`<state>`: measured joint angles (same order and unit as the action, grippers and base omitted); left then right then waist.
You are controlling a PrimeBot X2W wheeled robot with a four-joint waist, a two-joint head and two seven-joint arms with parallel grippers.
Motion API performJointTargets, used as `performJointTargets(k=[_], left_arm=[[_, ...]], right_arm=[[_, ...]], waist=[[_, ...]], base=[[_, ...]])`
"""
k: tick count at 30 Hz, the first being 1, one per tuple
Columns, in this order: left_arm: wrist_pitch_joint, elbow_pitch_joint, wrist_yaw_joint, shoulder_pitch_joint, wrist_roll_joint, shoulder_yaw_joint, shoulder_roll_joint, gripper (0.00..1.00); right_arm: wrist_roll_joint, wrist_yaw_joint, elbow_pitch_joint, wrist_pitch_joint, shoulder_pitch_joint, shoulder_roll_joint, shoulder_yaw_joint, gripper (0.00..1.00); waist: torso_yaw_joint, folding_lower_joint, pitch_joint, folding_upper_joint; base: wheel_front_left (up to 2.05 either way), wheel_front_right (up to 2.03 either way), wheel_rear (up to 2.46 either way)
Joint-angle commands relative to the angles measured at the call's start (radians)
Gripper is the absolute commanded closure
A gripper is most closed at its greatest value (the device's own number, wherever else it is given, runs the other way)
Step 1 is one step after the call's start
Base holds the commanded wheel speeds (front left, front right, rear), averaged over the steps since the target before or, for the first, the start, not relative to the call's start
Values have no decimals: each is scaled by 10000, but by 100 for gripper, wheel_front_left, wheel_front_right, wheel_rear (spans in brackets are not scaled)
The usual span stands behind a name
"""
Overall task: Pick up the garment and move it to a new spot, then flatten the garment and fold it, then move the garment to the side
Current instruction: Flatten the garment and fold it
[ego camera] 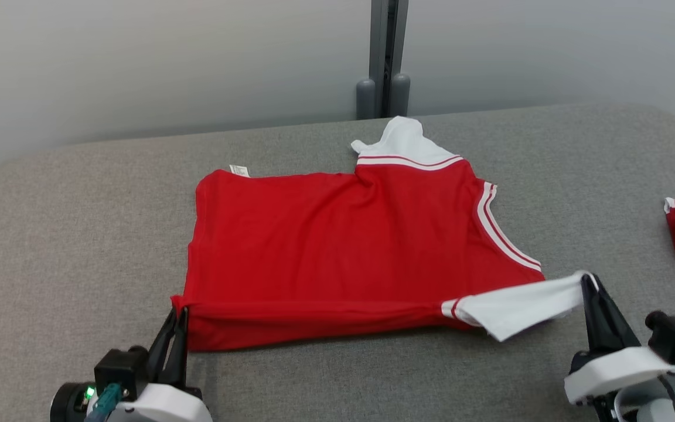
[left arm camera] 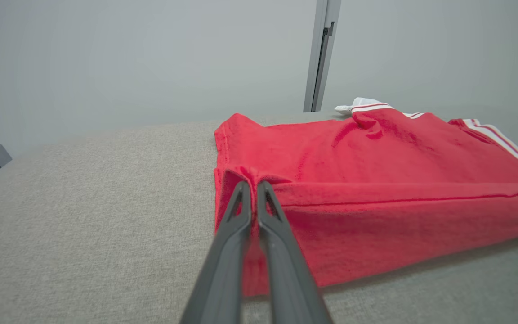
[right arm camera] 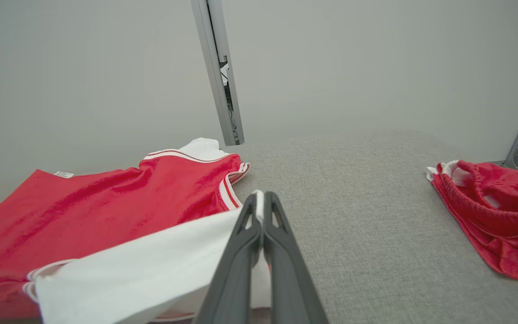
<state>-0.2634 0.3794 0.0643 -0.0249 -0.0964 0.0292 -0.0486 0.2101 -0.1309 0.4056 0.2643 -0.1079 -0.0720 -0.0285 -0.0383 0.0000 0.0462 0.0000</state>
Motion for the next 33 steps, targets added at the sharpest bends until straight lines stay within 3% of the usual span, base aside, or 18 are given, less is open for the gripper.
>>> performJointTargets(k=[1,15,31,32,33], left_arm=[[-16,58,68,-535,125,-73,-44,100],[-16,1113,392,-2942,685,16,-414,100],[-16,1566,141,-4043,835,96,-336,100],[-16,1577,119,-4068,844,123,-321,93],[-16,1577,78,-4078,860,137,-306,56]], right_arm=[[-60,3,106,-4,-525,-63,-62,100],[-640,3,827,-4,-3009,-525,236,100],[-1026,3,1392,-4,-4320,-342,-75,100],[-1026,3,1528,-4,-4363,-319,-123,88],[-1012,3,1576,-4,-4428,-290,-172,9]], waist=[[118,0,472,0],[294,0,2125,0],[446,0,3051,0],[456,0,3073,0],[464,0,3091,0]], base=[[0,0,0],[0,0,0],[0,0,0],[0,0,0],[0,0,0]])
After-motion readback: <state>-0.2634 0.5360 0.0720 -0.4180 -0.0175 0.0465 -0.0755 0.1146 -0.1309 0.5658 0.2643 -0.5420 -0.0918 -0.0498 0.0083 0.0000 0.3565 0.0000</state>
